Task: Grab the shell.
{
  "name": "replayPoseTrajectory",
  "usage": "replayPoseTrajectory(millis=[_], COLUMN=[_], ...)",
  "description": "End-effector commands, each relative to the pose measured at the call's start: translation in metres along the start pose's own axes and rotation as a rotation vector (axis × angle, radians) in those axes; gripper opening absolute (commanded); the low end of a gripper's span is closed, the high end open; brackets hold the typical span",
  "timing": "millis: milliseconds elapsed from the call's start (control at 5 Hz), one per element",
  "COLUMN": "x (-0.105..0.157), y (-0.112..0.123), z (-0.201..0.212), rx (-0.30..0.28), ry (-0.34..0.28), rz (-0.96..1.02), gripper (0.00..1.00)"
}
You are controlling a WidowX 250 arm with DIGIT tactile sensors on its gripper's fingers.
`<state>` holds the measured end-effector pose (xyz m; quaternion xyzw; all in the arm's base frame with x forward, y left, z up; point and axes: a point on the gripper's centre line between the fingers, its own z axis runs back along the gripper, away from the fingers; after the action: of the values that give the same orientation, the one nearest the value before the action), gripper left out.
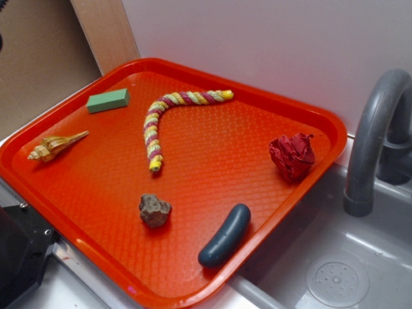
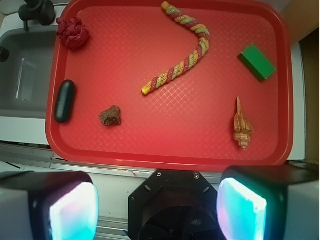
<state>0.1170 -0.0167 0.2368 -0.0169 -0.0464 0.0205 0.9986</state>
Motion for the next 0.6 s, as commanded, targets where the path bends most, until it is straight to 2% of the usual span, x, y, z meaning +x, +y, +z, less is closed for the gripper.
replayPoseTrajectory(millis=[0, 200, 400], x=[0.0, 0.028, 0.041], y=[0.0, 0.032, 0.062], z=[0.0, -0.023, -0.044], rx=[0.0, -0.006, 0.066], ry=[0.0, -0.03, -0.045], rz=[0.0, 0.06, 0.083], gripper=[1.0, 1.0, 1.0])
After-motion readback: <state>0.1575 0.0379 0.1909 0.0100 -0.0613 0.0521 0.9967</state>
